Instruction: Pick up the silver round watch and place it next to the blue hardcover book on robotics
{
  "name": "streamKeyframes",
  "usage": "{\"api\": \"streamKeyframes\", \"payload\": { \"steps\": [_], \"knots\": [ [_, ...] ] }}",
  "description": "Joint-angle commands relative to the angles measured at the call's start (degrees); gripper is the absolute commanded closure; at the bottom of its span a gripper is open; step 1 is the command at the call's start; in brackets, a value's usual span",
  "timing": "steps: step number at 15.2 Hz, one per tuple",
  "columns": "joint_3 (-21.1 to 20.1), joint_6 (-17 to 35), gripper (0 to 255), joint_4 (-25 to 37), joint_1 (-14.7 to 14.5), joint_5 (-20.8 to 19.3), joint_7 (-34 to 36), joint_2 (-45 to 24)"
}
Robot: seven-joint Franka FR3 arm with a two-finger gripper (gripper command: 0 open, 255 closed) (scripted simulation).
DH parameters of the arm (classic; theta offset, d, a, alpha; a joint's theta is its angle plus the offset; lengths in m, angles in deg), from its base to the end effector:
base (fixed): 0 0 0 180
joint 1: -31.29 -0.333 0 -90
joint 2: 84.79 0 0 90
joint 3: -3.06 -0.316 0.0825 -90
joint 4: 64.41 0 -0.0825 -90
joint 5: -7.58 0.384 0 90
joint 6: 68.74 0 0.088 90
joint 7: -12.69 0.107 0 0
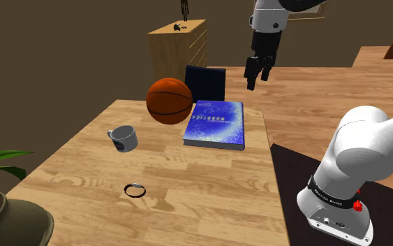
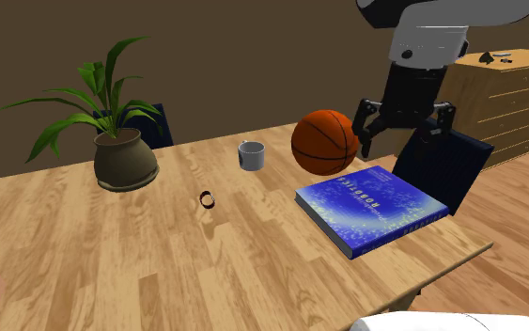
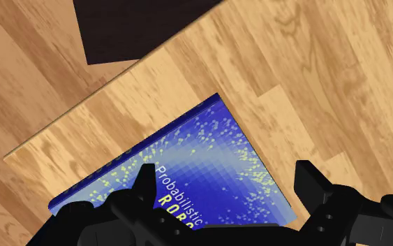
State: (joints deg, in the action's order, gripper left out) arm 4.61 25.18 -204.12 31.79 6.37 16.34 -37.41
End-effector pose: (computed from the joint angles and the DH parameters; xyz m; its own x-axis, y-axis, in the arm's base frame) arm 0.3011 -0.0150 0.5699 0.9956 -0.0897 0.0276 -0.0897 -0.9960 -0.0006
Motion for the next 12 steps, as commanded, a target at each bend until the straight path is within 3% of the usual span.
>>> {"api": "streamKeyframes", "payload": {
  "steps": [1,12],
  "knots": [
    [0.0,0.0,0,0.0,0.0,0.0,0.0,0.0],
    [-7.6,13.5,0,2.0,-5.6,5.9,4.9,-17.0]
  ]
}}
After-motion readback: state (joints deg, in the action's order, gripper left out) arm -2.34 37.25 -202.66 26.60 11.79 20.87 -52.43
